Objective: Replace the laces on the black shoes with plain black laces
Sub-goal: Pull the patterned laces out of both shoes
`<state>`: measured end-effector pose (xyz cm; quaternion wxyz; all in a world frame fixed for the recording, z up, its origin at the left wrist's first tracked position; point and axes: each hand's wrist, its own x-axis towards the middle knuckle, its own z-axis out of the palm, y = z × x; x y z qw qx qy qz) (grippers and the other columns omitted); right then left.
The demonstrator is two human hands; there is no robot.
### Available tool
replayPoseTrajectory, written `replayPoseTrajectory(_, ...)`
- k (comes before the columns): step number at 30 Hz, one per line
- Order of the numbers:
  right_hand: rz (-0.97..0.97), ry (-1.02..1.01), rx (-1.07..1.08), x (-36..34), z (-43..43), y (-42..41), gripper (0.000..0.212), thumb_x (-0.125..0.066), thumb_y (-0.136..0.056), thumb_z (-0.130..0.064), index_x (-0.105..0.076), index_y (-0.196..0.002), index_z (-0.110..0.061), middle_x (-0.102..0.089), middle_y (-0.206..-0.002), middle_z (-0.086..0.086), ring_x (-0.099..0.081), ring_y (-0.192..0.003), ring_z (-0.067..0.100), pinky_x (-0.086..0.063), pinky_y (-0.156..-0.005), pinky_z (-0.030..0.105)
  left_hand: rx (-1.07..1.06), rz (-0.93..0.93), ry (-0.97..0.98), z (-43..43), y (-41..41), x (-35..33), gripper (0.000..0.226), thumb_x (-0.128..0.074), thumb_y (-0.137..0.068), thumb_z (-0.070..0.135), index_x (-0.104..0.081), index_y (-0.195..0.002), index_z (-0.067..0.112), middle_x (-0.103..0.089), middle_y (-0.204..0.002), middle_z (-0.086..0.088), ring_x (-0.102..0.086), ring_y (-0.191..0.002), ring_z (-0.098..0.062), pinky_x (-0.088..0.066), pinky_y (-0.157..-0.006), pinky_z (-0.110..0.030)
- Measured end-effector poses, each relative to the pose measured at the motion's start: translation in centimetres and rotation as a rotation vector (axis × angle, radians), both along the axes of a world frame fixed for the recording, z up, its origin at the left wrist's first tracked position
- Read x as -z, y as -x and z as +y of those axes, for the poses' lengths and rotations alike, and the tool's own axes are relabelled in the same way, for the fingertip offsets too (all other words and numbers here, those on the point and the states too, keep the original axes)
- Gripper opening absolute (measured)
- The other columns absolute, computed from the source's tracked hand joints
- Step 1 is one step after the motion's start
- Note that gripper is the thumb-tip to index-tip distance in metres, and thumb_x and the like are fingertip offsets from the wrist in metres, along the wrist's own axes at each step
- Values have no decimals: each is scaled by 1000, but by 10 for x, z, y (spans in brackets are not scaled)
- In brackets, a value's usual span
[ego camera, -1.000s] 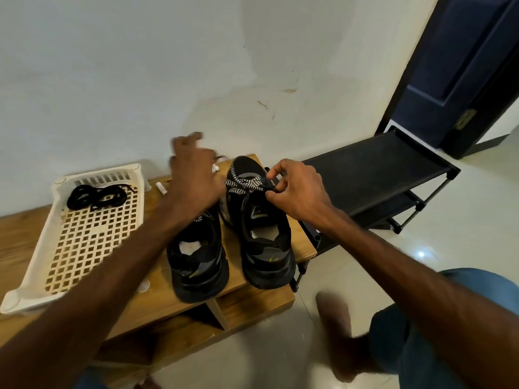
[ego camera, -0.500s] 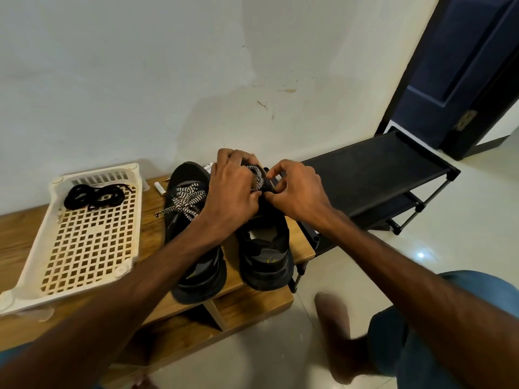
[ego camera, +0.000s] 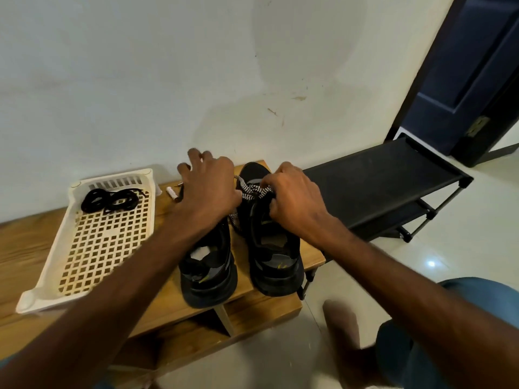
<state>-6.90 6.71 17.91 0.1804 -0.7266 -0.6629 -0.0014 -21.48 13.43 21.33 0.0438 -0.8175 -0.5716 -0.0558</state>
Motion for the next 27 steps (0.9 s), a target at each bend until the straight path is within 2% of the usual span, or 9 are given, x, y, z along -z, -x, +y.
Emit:
replayPoseTrajectory(2, -118, 3, -11, 0, 8, 6, 35, -73, -87, -11, -70, -122, -15, -56, -120, 11, -52, -116, 29, -50, -77, 39, 59, -49, -143, -6, -5, 1, 26, -73, -86, 31, -69, -102, 10, -60, -122, -15, -46, -123, -36, -42, -92, -45)
replayPoseTrajectory(6, -165, 18, -27, 0, 19, 8, 12, -66, -96, -8, -70, -107, -6, -63, -107, 13, -61, -104, 29, -56, -81, 38, 158, -309, 262, -13, -11, 5, 15, -75, -82, 24, -72, -91, 13, -70, -87, -5, -69, -85, -24, -59, -77, -39)
replayPoseTrajectory(10, 4, 67, -19, -2, 25, 1, 11, -67, -92, -8, -76, -98, -5, -71, -95, 14, -69, -84, 29, -60, -79, 42, 169, -322, 239, -20, -15, 18, 19, -73, -81, 25, -67, -88, 8, -66, -81, -7, -68, -80, -27, -60, -76, -44)
replayPoseTrajectory(13, 354, 27, 72, 1, 20, -11, 8, -73, -88, -10, -81, -87, -10, -77, -84, 5, -72, -77, 17, -62, -72, 32, 128, -379, 176, -15, -14, 22, 15, -76, -79, 24, -72, -75, 10, -70, -76, -5, -69, -76, -24, -61, -75, -41)
replayPoseTrajectory(17, 1494, 120, 369, -4, 11, -31, 9, -65, -90, 9, -72, -96, 8, -75, -101, 22, -76, -85, 25, -64, -76, 29, 71, -458, 314, -6, -8, 25, 10, -73, -79, 13, -76, -70, 11, -72, -61, -5, -72, -57, -19, -62, -61, -28)
replayPoseTrajectory(18, 1590, 175, 369, -5, 10, -36, 15, -61, -92, 12, -69, -104, 10, -74, -105, 24, -76, -89, 27, -64, -78, 31, 58, -503, 369, -5, -6, 26, 11, -73, -81, 12, -76, -71, 12, -71, -57, -3, -71, -50, -15, -59, -52, -21)
replayPoseTrajectory(20, 1411, 209, 246, -6, 11, -40, 24, -61, -93, 9, -68, -115, 5, -74, -112, 19, -75, -100, 26, -63, -84, 33, 51, -561, 431, -1, -3, 25, 11, -74, -84, 10, -77, -73, 13, -71, -59, 3, -69, -45, -11, -52, -44, -13)
replayPoseTrajectory(25, 105, 65, -187, -5, 15, -21, 36, -79, -86, -28, -75, -121, -24, -66, -133, 1, -56, -127, 19, -46, -106, 37, 83, -595, 466, 1, 1, 23, 10, -76, -86, 14, -81, -78, 14, -71, -64, 12, -71, -49, -11, -55, -50, -15)
replayPoseTrajectory(27, -141, 116, -189, 1, 20, -9, 27, -71, -92, -29, -76, -118, -24, -65, -130, 3, -53, -126, 24, -45, -105, 44, 82, -599, 469, 2, 2, 23, 10, -75, -87, 13, -81, -79, 15, -74, -69, 5, -71, -50, -11, -57, -52, -15)
